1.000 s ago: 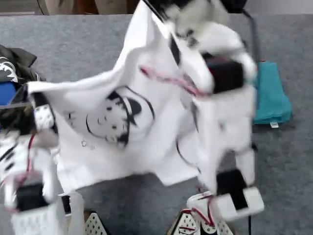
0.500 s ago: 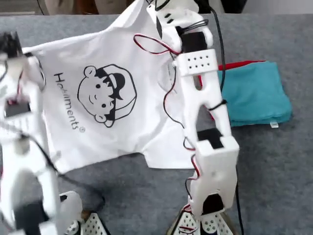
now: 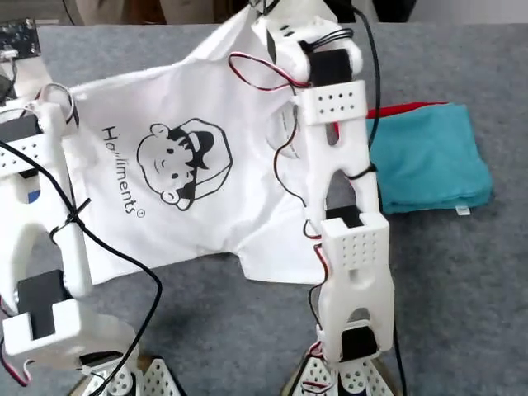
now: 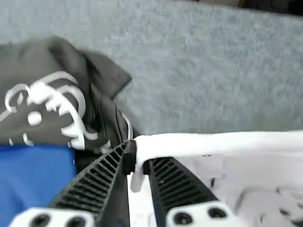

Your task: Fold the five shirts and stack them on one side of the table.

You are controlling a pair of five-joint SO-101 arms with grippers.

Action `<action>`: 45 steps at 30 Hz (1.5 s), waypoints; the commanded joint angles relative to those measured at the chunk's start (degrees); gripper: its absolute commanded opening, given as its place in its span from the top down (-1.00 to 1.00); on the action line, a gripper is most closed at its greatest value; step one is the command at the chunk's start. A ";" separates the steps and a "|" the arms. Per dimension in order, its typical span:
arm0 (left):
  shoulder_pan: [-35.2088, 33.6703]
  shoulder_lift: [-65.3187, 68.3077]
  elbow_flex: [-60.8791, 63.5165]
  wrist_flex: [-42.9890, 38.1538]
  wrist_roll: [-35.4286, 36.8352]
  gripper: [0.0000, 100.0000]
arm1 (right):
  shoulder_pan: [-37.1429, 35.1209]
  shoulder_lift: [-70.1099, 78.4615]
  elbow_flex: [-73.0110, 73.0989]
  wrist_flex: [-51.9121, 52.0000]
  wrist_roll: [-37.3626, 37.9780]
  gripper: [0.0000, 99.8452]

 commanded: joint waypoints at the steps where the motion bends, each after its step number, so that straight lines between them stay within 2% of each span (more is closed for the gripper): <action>1: 0.53 -6.90 -2.37 10.11 0.09 0.96 | 1.36 -1.10 -10.59 16.79 2.90 1.00; 6: 0.62 -12.97 2.46 15.74 0.09 0.96 | 1.01 -0.92 -19.65 36.31 8.97 1.00; 10: 1.67 -17.89 10.46 16.53 0.09 0.96 | 1.80 -1.01 -18.07 36.22 6.24 1.00; 15: 5.63 -25.63 23.30 16.26 -4.66 0.96 | 1.01 -5.23 -3.21 36.13 2.20 1.00; 20: 5.36 -31.69 31.38 16.09 -5.10 0.96 | 0.40 -15.25 16.48 35.96 2.37 1.00; 28: 0.62 -30.73 35.34 15.91 -5.19 0.96 | 0.57 -32.75 42.51 35.08 2.46 1.00; 32: 1.05 -30.02 38.33 14.77 -7.74 0.96 | 0.92 -40.84 55.25 32.35 3.34 1.00; 37: 1.85 -30.20 40.70 14.77 -7.91 0.96 | 3.56 -51.30 73.36 27.78 6.33 1.00; 45: 1.85 -29.67 42.99 14.68 -7.91 0.96 | 3.82 -69.93 99.74 22.51 10.11 1.00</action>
